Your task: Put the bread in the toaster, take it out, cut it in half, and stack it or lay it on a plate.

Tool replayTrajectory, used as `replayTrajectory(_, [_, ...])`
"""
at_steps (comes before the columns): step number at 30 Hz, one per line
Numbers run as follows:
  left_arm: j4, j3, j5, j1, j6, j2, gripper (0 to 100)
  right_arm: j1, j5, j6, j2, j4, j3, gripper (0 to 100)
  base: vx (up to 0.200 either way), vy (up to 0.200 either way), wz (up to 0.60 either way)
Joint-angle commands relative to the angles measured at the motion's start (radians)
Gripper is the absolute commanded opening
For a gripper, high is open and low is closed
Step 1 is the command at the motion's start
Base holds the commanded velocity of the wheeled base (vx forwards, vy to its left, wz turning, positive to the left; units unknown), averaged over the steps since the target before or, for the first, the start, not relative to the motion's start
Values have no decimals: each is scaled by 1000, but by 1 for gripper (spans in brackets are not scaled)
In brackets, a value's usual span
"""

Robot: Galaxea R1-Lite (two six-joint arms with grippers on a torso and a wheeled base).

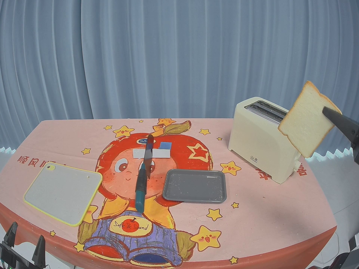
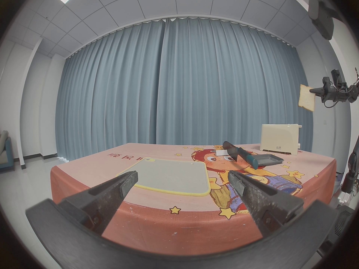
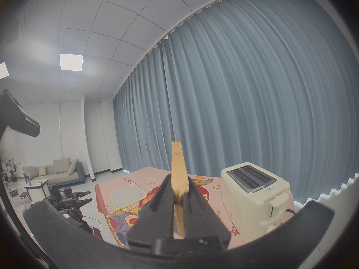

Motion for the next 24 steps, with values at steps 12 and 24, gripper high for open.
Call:
replayTrajectory(12, [0, 18, 0, 0, -1, 0, 100, 31, 43, 3, 24, 1, 26, 0, 0, 0, 0])
replayTrajectory(24, [0, 18, 0, 0, -1, 0, 100, 86, 61, -4, 44, -1, 50, 0, 0, 0, 0])
